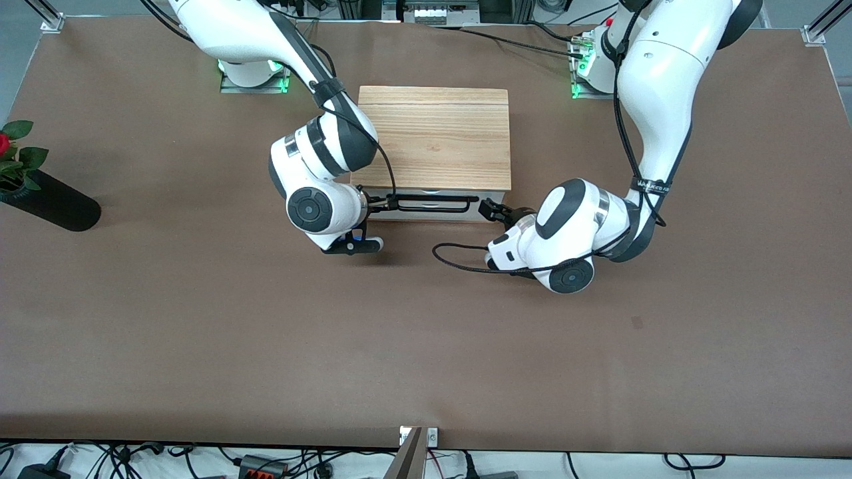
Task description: Close drawer with both arms simultaneously
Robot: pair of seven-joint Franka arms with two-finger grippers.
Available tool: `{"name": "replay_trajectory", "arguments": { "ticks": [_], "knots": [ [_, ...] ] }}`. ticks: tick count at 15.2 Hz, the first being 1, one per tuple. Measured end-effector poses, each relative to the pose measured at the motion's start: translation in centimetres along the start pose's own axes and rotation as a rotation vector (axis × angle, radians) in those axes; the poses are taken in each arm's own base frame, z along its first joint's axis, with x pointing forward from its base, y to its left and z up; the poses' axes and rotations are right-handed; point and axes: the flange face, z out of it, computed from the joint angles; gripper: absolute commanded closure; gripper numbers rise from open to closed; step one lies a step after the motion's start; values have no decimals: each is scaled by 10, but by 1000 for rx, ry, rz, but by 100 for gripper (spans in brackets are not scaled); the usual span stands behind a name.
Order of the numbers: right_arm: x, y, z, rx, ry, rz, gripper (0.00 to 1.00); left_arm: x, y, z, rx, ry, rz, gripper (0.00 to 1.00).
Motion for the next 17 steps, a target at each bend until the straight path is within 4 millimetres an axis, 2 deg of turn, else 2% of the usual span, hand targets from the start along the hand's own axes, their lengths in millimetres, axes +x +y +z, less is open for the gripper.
{"name": "replay_trajectory", "arguments": {
  "ticks": [5,7,10,12,15,17],
  "knots": [
    [0,-1,-3,-4,1,-1,0,0,-2,-1,-15,-1,-3,0],
    [0,-3,-16,-30,32,-21,0,0,-4,-5,-24,6,-5,0],
    [2,-1,-60,-124,153,-64,0,-3,-12,-40,-44,72,-9,0],
    [4,16,-97,-163,231,-50,0,-10,-29,-75,-68,132,-23,0],
    [-1,73,-172,-168,321,30,0,-36,-58,-129,-81,223,-36,0],
    [-15,115,-217,-171,337,48,0,-64,-65,-164,-37,286,-30,0]
  ]
}}
